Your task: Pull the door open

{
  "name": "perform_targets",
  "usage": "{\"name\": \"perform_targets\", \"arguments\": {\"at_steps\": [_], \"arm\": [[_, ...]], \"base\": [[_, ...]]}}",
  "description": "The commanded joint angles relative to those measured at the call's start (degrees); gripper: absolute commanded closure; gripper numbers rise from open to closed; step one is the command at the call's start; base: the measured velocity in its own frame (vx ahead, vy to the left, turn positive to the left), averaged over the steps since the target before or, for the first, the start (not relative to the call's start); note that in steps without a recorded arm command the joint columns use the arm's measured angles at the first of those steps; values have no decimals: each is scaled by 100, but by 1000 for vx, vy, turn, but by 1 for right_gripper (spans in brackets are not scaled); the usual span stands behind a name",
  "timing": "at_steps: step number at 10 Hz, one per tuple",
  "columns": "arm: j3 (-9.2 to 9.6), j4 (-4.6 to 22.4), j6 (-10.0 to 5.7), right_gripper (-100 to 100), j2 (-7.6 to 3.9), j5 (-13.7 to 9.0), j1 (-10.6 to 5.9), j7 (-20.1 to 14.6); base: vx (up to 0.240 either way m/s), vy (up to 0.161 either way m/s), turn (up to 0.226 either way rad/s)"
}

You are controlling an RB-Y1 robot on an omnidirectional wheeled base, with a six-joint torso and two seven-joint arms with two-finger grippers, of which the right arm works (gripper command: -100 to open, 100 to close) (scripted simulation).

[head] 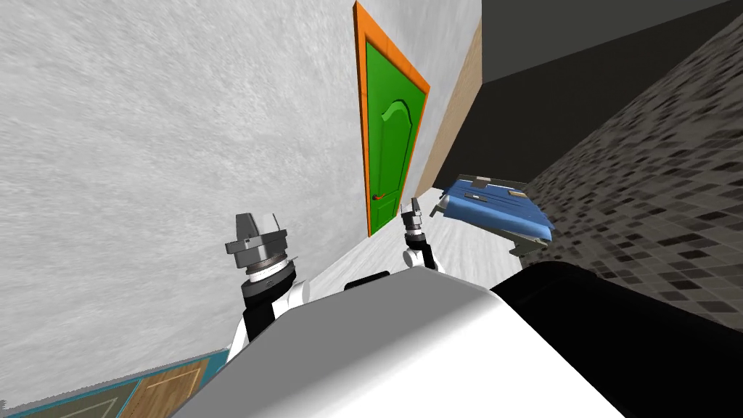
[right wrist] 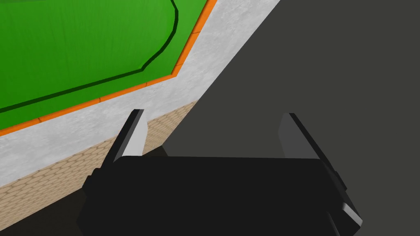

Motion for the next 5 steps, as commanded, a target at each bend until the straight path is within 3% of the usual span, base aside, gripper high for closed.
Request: {"name": "perform_targets", "arguments": {"at_steps": [1,5], "arm": [[26,286,-3,-100,-99,-95,-139,-28],[173,1029,-41,-100,-323,-307,-393,-65]], "base": [[92,-91,114],[72,-107,154]]}}
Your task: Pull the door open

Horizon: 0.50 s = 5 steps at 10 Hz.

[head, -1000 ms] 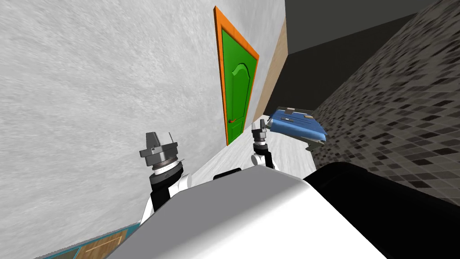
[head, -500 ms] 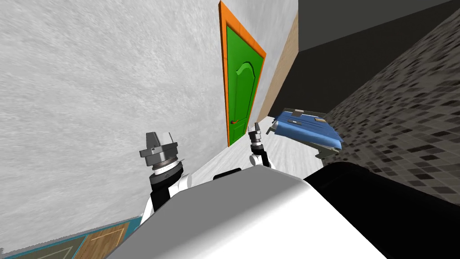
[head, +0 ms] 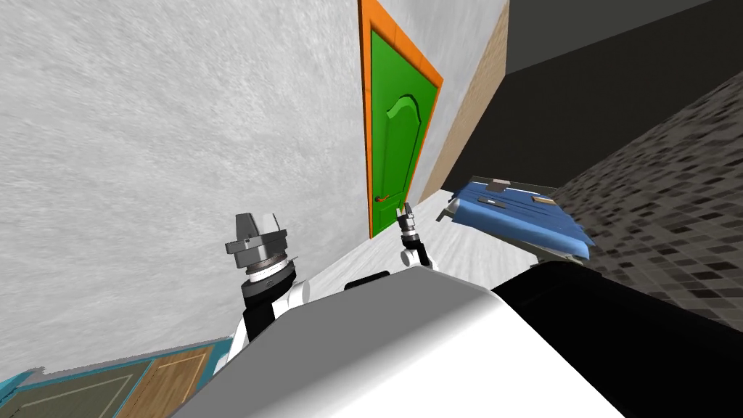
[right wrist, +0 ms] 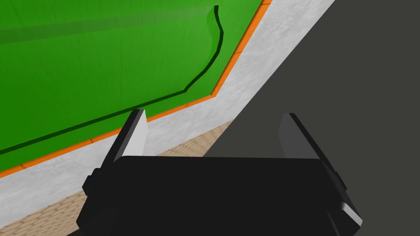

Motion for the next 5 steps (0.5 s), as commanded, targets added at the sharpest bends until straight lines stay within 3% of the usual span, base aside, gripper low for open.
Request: {"name": "perform_targets", "arguments": {"at_steps": [1,4,5], "arm": [[51,271,29,-100,-104,-99,-99,-17],[168,790,-2,-100,-280,-268,-301,-47],[168,850,-2,-100,-280,-268,-301,-47]], "base": [[89,-109,147],[81,-104,168],[40,-68,42]]}}
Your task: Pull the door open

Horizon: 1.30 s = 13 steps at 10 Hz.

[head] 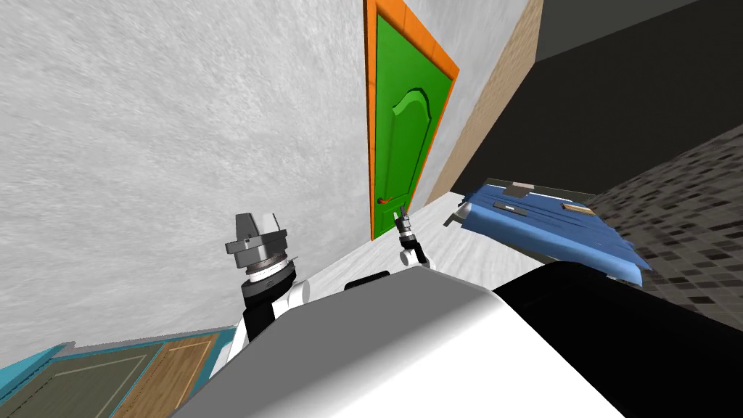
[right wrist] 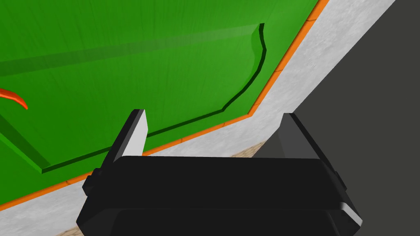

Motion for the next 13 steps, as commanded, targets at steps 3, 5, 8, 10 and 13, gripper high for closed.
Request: {"name": "perform_targets", "arguments": {"at_steps": [3,5,8,10,13], "arm": [[138,615,-62,-100,-183,-176,-209,-31],[177,859,-72,-100,-242,-233,-278,-41],[257,1252,-93,-100,-360,-348,-415,-61],[334,1635,-113,-100,-474,-460,-548,-81],[411,2017,-133,-100,-588,-571,-681,-101]], "base": [[49,-86,146],[38,-81,72],[42,-79,117],[60,-104,161],[39,-113,129]]}}
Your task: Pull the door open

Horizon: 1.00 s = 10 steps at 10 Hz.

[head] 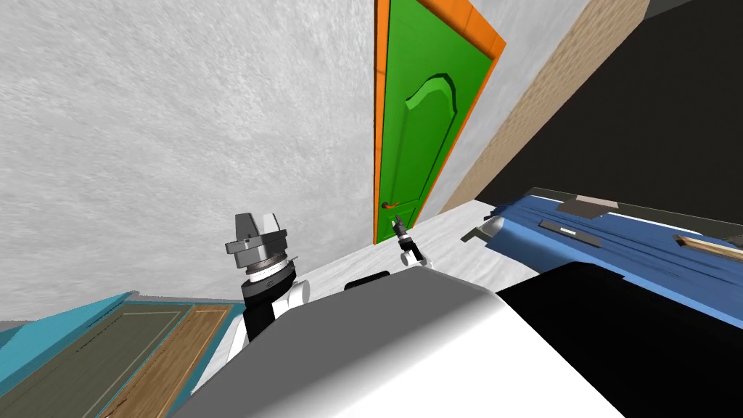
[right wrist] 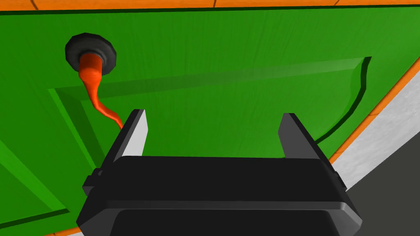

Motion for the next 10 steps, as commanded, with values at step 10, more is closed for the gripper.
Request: {"name": "perform_targets", "arguments": {"at_steps": [10], "arm": [[317,1567,-116,-100,-455,-443,-530,-87]], "base": [[40,-93,122]]}}
